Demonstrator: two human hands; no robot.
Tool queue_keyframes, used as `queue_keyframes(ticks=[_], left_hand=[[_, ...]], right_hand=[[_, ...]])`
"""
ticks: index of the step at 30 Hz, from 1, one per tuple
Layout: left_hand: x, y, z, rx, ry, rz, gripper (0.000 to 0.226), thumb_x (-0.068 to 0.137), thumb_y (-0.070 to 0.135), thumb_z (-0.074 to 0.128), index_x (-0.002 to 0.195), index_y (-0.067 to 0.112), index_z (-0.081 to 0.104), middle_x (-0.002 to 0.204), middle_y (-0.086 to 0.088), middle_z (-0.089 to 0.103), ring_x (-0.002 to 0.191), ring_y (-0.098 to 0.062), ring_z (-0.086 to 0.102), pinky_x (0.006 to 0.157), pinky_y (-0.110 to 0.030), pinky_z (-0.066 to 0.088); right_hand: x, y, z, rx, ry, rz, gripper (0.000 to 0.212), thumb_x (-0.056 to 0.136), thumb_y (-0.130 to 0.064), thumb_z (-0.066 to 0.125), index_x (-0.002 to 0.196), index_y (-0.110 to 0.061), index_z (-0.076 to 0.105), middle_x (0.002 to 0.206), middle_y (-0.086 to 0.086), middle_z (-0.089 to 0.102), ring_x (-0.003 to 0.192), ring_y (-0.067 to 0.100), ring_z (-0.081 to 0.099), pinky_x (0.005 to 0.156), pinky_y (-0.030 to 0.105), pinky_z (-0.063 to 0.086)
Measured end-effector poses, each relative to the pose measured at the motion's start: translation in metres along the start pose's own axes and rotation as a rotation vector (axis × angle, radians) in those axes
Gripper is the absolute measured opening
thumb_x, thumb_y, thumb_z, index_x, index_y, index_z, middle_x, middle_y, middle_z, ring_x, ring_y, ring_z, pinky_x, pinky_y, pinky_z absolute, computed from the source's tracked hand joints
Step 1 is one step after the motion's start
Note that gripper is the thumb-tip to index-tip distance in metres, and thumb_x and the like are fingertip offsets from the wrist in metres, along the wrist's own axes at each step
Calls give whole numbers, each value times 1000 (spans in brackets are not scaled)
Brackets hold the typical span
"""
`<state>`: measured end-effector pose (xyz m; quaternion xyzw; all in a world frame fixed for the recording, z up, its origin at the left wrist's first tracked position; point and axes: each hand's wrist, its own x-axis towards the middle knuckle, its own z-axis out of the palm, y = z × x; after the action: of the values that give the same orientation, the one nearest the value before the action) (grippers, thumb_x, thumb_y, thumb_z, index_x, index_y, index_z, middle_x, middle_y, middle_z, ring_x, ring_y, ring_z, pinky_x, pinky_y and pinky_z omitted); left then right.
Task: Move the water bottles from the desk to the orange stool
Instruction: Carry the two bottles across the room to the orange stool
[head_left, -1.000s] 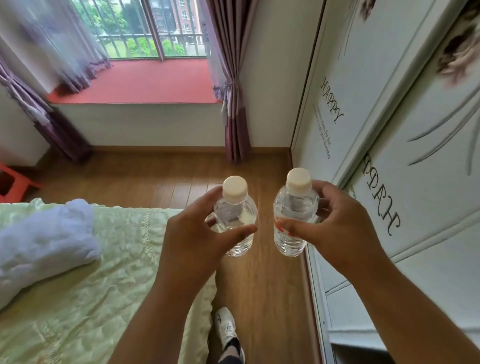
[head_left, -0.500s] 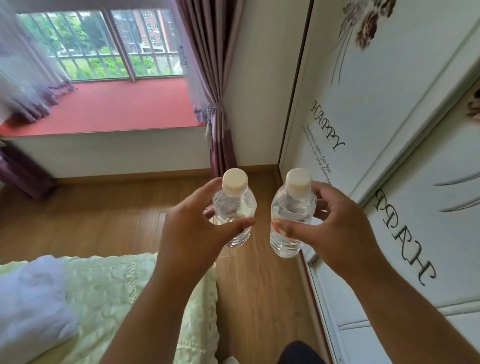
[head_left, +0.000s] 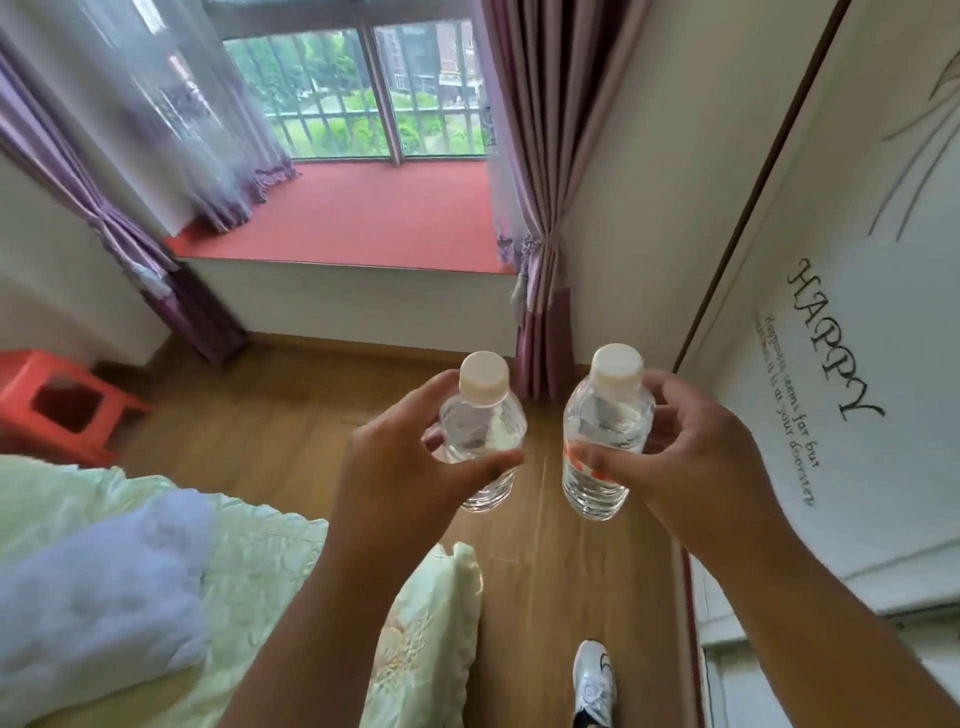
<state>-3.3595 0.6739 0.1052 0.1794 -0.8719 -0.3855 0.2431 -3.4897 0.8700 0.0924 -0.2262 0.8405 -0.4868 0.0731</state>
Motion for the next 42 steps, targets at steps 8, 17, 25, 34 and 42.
queue_keyframes(ticks=[8, 17, 25, 34, 42], left_hand=[[55, 8, 28, -9, 146, -85, 80, 65, 55, 88, 136, 34, 60, 119, 33, 63, 109, 16, 61, 86, -6, 49], [106, 1, 54, 4, 148, -123, 76, 65, 55, 87, 133, 45, 53, 119, 37, 58, 108, 20, 59, 86, -5, 48], [187, -23, 81, -121, 64, -111, 77, 66, 44, 90, 136, 32, 60, 111, 35, 65, 104, 16, 63, 84, -4, 49], [305, -65, 70, -246, 33, -108, 79, 63, 34, 95, 135, 28, 64, 113, 20, 73, 102, 7, 69, 87, -12, 54], [367, -114, 29, -221, 92, -137, 75, 65, 33, 95, 134, 28, 65, 113, 21, 74, 104, 6, 68, 95, -18, 54]], right_hand=[[108, 3, -8, 52, -167, -97, 77, 62, -48, 91, 130, -35, 59, 109, -20, 68, 95, -9, 63, 71, 1, 48], [168, 14, -11, 61, -231, -93, 82, 59, -52, 91, 132, -35, 58, 113, -17, 69, 101, -2, 65, 79, 10, 50], [234, 27, -13, -24, -146, -53, 81, 59, -49, 92, 131, -34, 59, 113, -14, 69, 98, -5, 64, 75, 8, 50], [340, -2, 23, -89, -71, -68, 75, 58, -46, 94, 125, -34, 61, 104, -24, 65, 96, -21, 56, 67, -2, 43], [410, -35, 86, -17, -136, -108, 80, 60, -41, 95, 132, -32, 60, 104, -23, 68, 91, -19, 60, 69, 0, 44]])
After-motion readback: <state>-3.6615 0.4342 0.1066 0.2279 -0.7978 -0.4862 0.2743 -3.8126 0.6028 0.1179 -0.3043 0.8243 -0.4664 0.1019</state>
